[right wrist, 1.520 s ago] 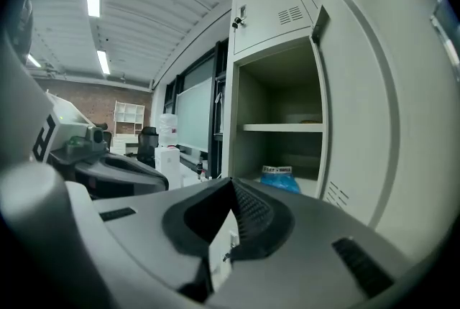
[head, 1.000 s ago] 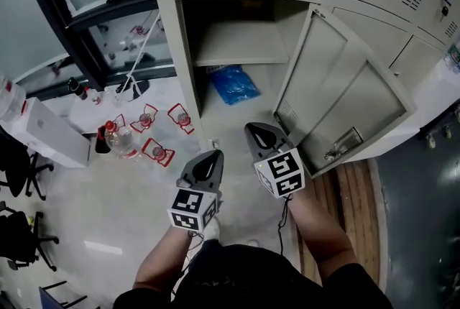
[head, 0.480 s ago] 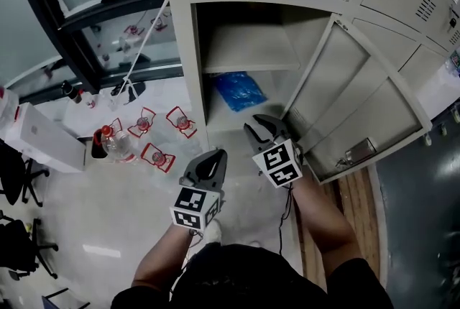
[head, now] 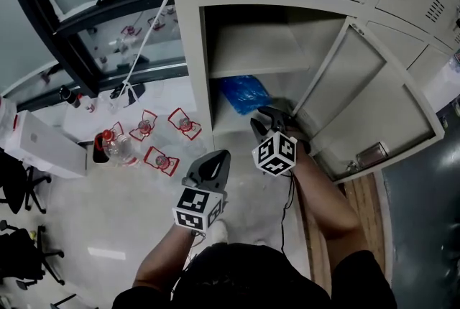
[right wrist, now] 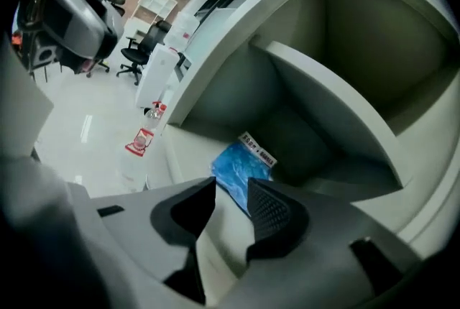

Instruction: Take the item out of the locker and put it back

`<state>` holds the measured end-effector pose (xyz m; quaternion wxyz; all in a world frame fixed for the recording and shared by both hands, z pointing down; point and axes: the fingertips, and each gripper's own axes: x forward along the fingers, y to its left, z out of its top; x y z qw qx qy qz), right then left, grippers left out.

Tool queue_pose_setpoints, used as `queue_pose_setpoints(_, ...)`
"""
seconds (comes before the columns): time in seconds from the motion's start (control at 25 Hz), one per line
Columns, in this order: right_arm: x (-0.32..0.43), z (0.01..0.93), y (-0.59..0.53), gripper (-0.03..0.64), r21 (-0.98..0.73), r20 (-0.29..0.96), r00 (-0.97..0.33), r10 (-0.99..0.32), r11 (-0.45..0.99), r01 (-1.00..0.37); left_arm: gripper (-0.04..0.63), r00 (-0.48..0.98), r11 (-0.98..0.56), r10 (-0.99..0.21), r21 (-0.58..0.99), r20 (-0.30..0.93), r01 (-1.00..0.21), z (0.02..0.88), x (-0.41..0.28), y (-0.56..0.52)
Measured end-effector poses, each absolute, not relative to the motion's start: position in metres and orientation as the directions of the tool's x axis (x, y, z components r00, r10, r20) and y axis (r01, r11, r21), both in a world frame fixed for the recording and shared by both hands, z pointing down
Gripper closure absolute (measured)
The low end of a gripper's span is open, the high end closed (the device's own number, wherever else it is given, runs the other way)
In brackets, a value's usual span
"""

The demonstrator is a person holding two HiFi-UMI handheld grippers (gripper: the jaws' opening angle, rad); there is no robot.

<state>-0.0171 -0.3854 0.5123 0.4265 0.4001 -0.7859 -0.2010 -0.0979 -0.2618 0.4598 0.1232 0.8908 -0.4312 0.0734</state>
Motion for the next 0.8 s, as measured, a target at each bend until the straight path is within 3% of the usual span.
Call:
queue_pose_setpoints(0.48,-0.018,0.545,-0.414,0.463,0.761,0.585,-0.193,-0.788,0.615,-0.206,0.591,0.638,-0.616,-0.729,0.166,0.25,-0.77,0.467,-0.115,-0.28)
queue_pose_setpoints(0.8,-0.025,0.55,-0.426,0.488,0.792,0.58,-0.179,-0.794,0.602,-0.105,0.591,0.64,-0.618,-0.723,0.171,0.261,-0.767,0.471,-0.121,-0.287)
